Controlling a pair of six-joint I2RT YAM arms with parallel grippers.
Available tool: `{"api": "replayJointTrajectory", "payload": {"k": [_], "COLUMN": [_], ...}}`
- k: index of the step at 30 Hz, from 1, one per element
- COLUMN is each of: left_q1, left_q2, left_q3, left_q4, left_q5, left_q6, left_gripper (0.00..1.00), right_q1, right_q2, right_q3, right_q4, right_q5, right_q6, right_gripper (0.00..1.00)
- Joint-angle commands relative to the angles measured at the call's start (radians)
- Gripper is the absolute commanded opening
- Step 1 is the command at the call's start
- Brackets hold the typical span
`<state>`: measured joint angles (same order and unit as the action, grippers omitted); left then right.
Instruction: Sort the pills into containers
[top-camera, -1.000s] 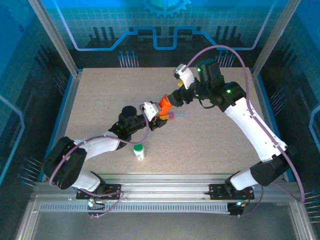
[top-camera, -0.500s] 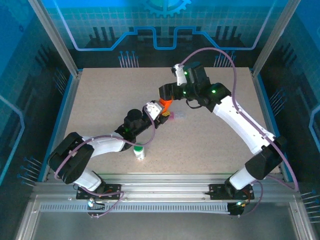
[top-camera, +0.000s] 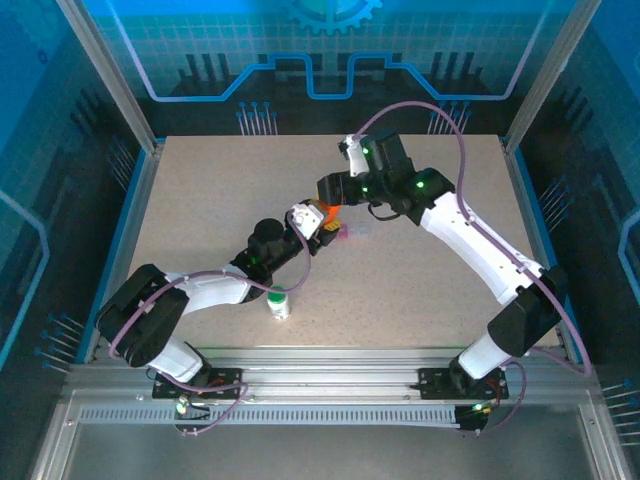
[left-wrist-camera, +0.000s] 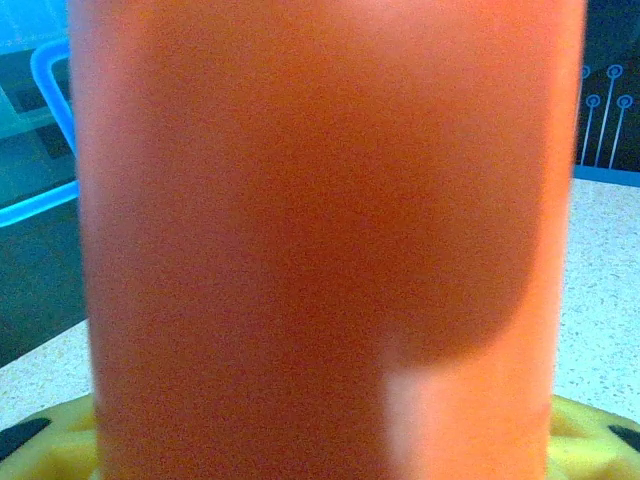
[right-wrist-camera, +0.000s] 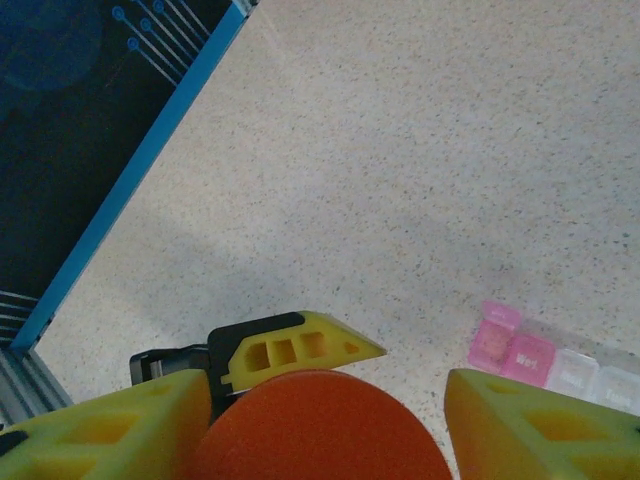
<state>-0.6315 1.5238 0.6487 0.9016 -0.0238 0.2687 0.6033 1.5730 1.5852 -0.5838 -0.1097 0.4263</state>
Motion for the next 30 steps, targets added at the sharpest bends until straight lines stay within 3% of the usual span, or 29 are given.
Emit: {"api": "replayJointTrajectory", "payload": {"k": [1, 7, 10, 13, 15, 24, 27, 30], "left_q1": [-0.005, 0.009, 0.055, 0.117, 0.135, 0.143, 0.146, 0.146], "left_q2": [-0.003, -0.022, -0.044, -0.051, -0.053, -0.039, -0.037, -0.029], "left_q3": [0.014, -0.016, -0.053, -0.071, -0.068, -0.050, -0.051, -0.044], "left_q4": [0.066, 0.093, 0.146, 0.198, 0.203, 0.215, 0.220, 0.207], "left_q5": [-0.014, 0.094, 0.243, 0.434, 0.536, 0.782, 0.796, 0.799], "left_q6": [0.013, -0.003, -0.078, -0.165, -0.188, -0.238, -0.240, -0.243], "left_gripper": [0.04, 0.04, 0.05, 0.06, 0.06, 0.06, 0.06, 0.05], "right_q1": [0.008, -0.028, -0.066, -0.081, -0.079, -0.071, -0.071, -0.072], "right_q2": [-0.030, -0.102, -0.145, -0.175, -0.194, -0.182, -0.172, -0.172], "right_q3": [-0.026, -0.113, -0.175, -0.205, -0.213, -0.079, -0.040, -0.021], "right_q4": [0.015, 0.129, 0.189, 0.157, 0.089, -0.335, -0.401, -0.393], "right_q5": [-0.020, -0.176, -0.347, -0.555, -0.611, -0.632, -0.612, -0.592], "right_q6": [0.009, -0.071, -0.187, -0.418, -0.589, -1.141, -1.206, -1.189], "right_gripper": [0.56, 0.29, 0.25, 0.29, 0.30, 0.36, 0.45, 0.66]}}
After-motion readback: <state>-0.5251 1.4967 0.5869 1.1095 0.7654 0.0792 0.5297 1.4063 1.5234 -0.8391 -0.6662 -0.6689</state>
